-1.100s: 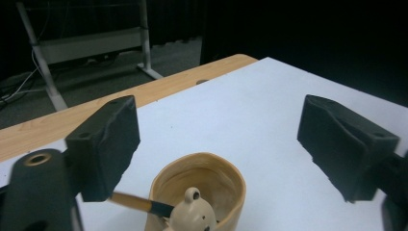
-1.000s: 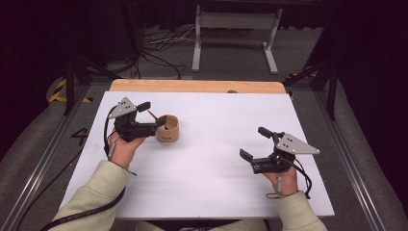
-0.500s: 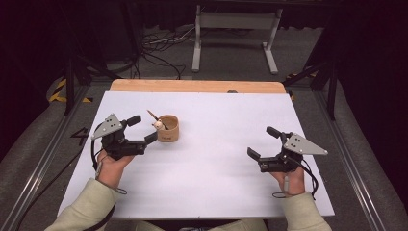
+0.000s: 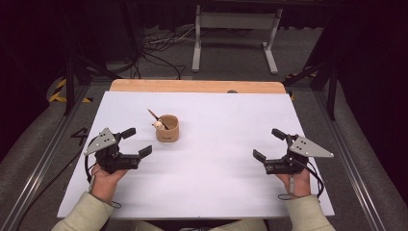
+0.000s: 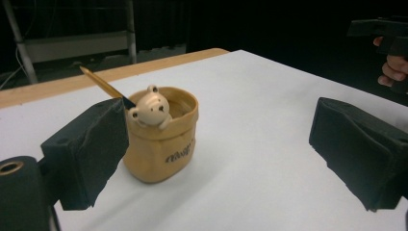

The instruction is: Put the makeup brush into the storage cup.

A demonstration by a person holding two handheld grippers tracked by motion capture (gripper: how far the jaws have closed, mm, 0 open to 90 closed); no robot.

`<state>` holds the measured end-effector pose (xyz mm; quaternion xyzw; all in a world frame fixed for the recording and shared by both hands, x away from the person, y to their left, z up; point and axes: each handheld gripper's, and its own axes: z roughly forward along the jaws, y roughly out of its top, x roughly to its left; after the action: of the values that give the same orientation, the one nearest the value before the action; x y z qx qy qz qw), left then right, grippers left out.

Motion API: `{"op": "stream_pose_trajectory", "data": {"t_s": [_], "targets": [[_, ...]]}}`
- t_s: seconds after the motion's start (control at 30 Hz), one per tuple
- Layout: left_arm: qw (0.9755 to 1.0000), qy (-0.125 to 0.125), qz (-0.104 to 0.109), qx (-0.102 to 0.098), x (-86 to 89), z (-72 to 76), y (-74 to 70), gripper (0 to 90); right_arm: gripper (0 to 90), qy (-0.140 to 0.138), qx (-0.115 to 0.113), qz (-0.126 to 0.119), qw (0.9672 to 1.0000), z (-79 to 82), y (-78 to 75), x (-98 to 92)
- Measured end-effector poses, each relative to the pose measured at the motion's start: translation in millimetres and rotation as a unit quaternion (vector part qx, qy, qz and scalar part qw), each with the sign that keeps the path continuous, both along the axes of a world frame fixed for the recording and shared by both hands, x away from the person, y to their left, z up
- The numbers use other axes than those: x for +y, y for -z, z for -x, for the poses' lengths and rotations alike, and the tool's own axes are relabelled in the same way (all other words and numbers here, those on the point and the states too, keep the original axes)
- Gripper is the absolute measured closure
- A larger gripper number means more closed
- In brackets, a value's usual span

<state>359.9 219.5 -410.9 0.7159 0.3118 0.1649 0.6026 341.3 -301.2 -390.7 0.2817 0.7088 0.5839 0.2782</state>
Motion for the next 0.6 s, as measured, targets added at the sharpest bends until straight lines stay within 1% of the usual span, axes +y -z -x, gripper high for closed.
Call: {"op": "stream_pose_trajectory", "data": {"t_s": [0.07,0.17,0.23,0.27,0.33,0.37,0.47,0.6], "targets": [[1.0,-0.001,0.001,0.002,2.4,2.8,3.1,7.3,0.0,0.002,-0.007,-0.002,1.0,1.5,1.3,-2.9],[1.0,-0.002,0.002,0.004,5.1,4.6,4.4,7.3,0.0,0.004,-0.002,-0.001,1.0,2.6,2.7,-4.8],[1.0,-0.005,0.002,-0.004,8.8,6.9,7.2,7.2,0.0,0.008,0.0,0.006,1.0,4.2,5.1,-6.6],[0.9999,-0.01,0.007,-0.011,10.7,8.4,9.0,7.4,0.0,0.013,-0.006,0.013,0.9998,6.0,6.6,-7.9],[0.9998,-0.01,0.014,-0.01,14.9,10.3,12.0,7.4,0.0,0.015,-0.007,0.012,0.9998,7.0,7.3,-8.3],[0.9997,-0.013,0.013,-0.014,16.6,11.1,13.2,7.3,0.0,0.015,-0.008,0.011,0.9998,7.6,8.0,-9.1],[0.9997,-0.014,0.009,-0.017,19.4,14.7,15.2,7.2,0.0,0.013,-0.008,0.006,0.9999,9.0,11.3,-11.1],[0.9997,-0.017,0.005,-0.016,21.4,18.1,19.6,7.1,0.0,0.012,-0.005,0.013,0.9998,11.2,16.6,-12.7]]}}
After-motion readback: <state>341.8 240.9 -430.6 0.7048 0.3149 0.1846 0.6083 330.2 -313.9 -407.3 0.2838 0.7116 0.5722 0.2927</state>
